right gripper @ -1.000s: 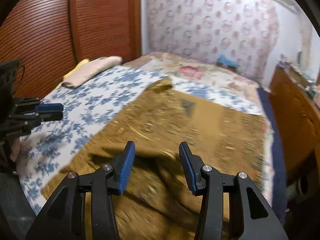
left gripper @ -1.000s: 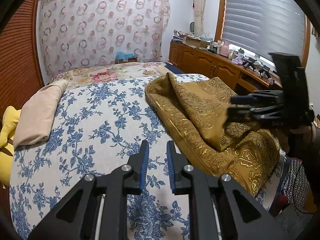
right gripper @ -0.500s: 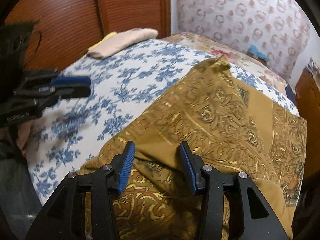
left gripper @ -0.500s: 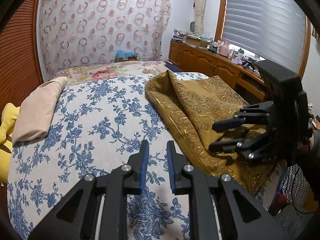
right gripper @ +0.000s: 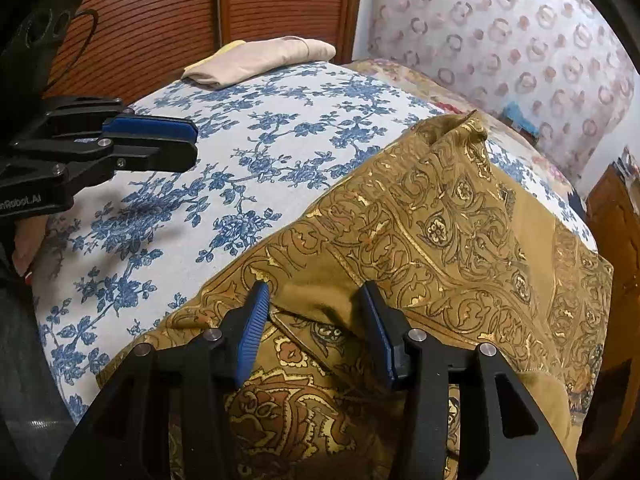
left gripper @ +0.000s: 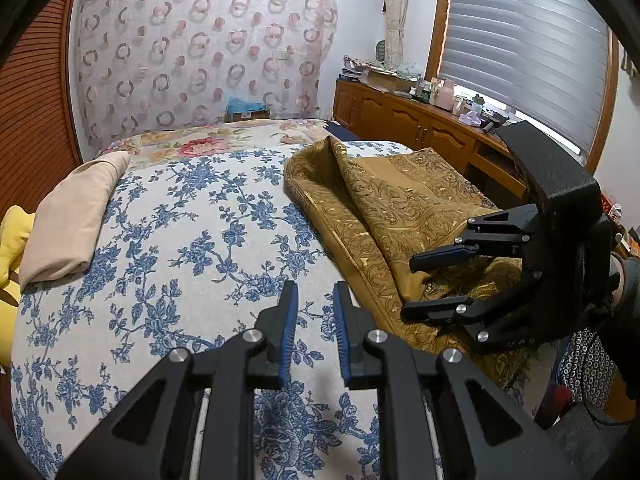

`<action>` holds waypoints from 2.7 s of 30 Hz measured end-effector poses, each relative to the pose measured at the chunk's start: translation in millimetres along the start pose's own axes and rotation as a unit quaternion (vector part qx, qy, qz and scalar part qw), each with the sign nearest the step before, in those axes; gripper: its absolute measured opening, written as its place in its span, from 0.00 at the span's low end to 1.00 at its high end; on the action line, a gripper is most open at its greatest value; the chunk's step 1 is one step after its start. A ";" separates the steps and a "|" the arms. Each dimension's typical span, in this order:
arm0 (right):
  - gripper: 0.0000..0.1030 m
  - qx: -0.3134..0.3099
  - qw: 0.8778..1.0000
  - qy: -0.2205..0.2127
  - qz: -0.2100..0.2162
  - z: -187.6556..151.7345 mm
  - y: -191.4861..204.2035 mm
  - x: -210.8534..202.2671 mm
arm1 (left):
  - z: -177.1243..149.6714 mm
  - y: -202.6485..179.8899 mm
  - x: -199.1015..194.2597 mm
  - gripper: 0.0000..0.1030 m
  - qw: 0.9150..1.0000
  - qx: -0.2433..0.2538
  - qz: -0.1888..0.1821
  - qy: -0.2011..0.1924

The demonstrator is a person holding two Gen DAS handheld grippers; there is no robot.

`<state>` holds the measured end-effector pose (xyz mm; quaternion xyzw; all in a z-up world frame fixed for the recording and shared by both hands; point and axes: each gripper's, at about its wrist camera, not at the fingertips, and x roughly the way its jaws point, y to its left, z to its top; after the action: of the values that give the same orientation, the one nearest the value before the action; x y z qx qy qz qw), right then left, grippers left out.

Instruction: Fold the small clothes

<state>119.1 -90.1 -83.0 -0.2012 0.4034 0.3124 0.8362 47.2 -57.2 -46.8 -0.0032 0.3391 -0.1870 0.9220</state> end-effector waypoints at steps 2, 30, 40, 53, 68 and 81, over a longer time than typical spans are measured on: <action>0.13 0.001 1.000 0.003 -0.012 1.5 -3.4 -1.6 | -0.2 -0.3 0.2 0.14 1.000 0.000 0.000 0.000; 0.09 0.139 0.946 0.017 -0.293 46.5 -267.6 -15.5 | -5.1 -24.2 5.6 0.15 0.999 0.027 -0.036 0.015; 0.36 0.143 0.954 -0.002 -0.262 -2.6 -210.0 -67.8 | -9.5 -44.4 8.5 0.15 0.996 0.049 -0.062 0.039; 0.36 0.183 0.961 -0.011 -0.209 -113.9 -94.1 -118.4 | -26.0 -66.2 7.1 0.15 0.990 0.069 -0.085 0.086; 0.01 0.213 0.962 -0.019 -0.173 -150.9 -90.1 -126.6 | -38.2 -73.2 7.3 0.15 0.986 0.059 -0.100 0.116; 0.00 0.223 0.953 -0.020 -0.202 -160.3 -99.5 -141.2 | -42.9 -77.1 13.1 0.16 0.984 0.058 -0.111 0.131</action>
<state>31.6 -307.3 -56.8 -0.0804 0.3972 0.0428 0.9132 3.2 -128.2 -77.8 0.0370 0.4429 -0.3059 0.8419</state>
